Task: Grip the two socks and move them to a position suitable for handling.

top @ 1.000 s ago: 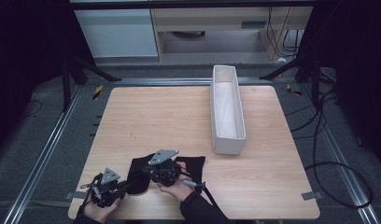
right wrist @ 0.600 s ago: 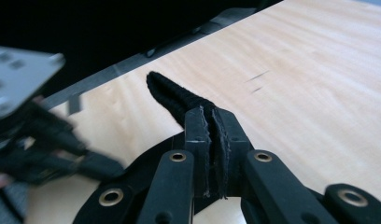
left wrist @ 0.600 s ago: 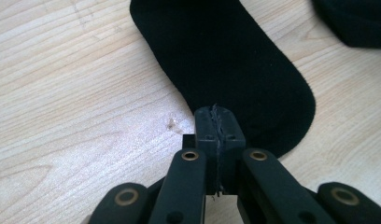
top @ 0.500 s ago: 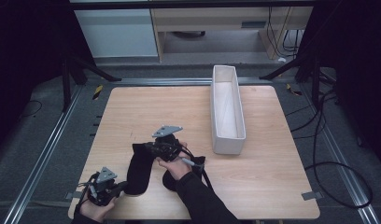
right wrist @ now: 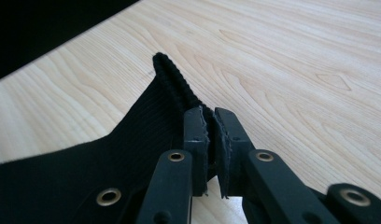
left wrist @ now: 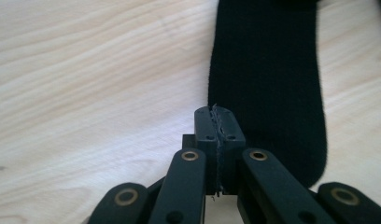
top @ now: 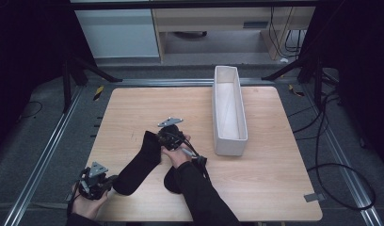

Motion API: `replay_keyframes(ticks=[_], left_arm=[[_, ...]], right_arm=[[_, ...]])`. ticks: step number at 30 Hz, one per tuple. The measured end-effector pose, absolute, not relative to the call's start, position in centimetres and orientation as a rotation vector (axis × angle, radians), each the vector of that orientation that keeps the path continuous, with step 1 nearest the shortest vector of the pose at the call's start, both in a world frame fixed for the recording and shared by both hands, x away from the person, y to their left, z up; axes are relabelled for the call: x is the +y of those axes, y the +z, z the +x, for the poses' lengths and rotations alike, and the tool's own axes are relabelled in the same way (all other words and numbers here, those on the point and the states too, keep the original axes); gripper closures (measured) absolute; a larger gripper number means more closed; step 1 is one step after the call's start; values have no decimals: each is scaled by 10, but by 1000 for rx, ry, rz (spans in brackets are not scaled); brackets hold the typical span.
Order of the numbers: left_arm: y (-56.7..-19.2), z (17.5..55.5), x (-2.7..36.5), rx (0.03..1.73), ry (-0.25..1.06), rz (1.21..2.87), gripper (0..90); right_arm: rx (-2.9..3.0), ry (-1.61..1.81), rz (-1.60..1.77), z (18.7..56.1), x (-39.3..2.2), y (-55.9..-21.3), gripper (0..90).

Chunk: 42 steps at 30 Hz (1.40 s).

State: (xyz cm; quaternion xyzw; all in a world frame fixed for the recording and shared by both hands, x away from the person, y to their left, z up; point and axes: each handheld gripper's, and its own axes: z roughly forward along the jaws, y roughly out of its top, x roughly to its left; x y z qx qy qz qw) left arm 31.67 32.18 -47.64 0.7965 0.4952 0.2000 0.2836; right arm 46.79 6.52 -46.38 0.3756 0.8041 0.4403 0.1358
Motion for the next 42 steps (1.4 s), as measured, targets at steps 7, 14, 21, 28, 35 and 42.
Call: replay_keyframes(ticks=[7, 14, 21, 28, 35, 42], left_arm=[[-478, 324, 326, 1369, 589, 2124, 886], [-479, 324, 328, 1392, 645, 2108, 808], [-472, 320, 331, 1406, 698, 2039, 615], [-461, 312, 319, 1354, 680, 1980, 526], [-460, 310, 299, 1280, 619, 2002, 495], [-459, 314, 288, 1255, 587, 2004, 480]], right_arm=[[2331, 1245, 1054, 473, 77, -469, 835], [2324, 1230, 1018, 474, 85, -466, 711], [2280, 1282, 970, 468, 71, -447, 599], [2265, 1342, 892, 445, 23, -419, 489], [2276, 1351, 855, 418, -25, -421, 456], [2298, 1345, 837, 388, -61, -427, 436]])
